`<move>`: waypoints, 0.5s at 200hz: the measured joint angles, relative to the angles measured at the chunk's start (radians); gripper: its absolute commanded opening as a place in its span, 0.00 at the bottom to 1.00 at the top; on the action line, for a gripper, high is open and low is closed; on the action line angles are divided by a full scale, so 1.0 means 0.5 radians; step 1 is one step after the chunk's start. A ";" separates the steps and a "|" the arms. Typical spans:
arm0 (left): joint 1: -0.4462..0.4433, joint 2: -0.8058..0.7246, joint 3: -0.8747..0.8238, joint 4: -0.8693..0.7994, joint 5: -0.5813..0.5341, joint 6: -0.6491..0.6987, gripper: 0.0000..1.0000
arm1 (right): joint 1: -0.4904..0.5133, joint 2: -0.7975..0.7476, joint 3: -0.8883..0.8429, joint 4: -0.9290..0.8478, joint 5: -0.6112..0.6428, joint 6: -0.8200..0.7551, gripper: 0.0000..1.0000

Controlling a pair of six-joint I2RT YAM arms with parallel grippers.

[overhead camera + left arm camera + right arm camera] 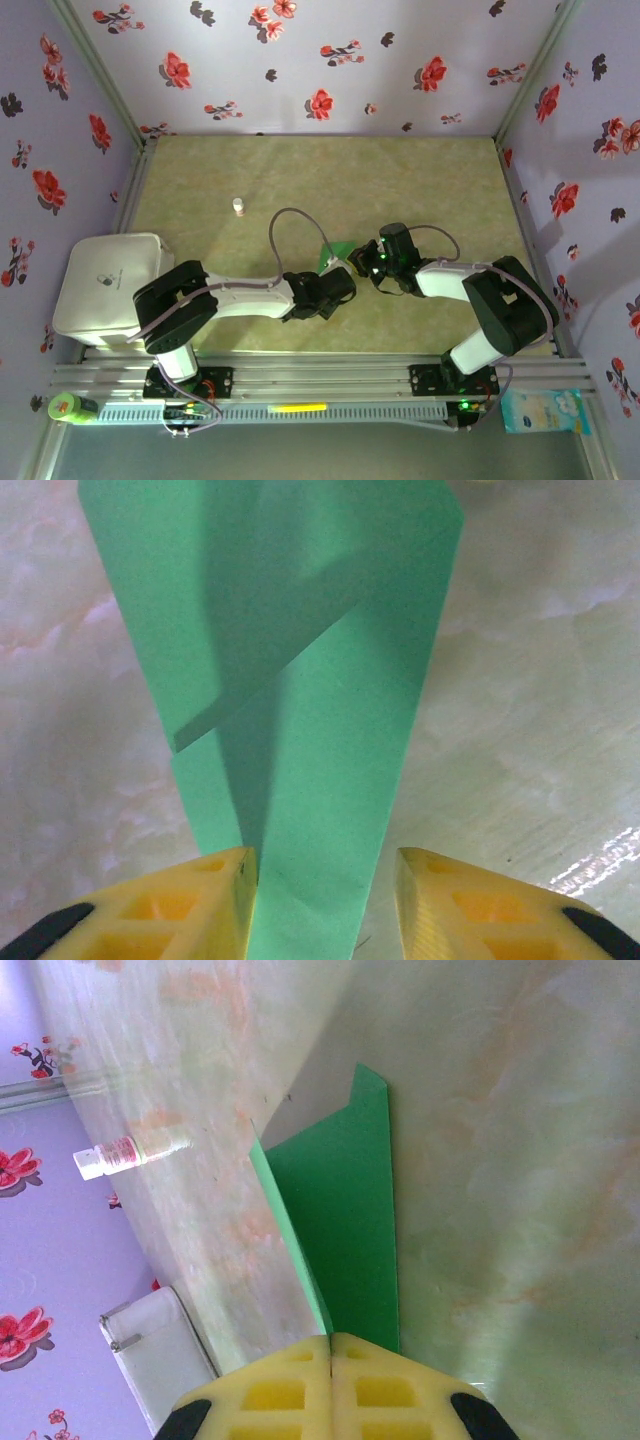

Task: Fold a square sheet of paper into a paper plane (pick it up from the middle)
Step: Fold the wing for the fifth time at the center of the table.

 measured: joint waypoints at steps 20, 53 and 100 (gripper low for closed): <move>-0.007 0.006 0.000 -0.013 -0.024 0.019 0.39 | 0.000 0.000 0.000 0.000 -0.001 0.000 0.00; -0.009 0.018 0.005 -0.040 -0.042 0.034 0.34 | 0.000 0.000 0.000 0.000 -0.001 0.000 0.00; -0.013 0.018 0.005 -0.040 -0.057 0.042 0.25 | 0.000 0.000 0.000 0.001 0.000 0.000 0.00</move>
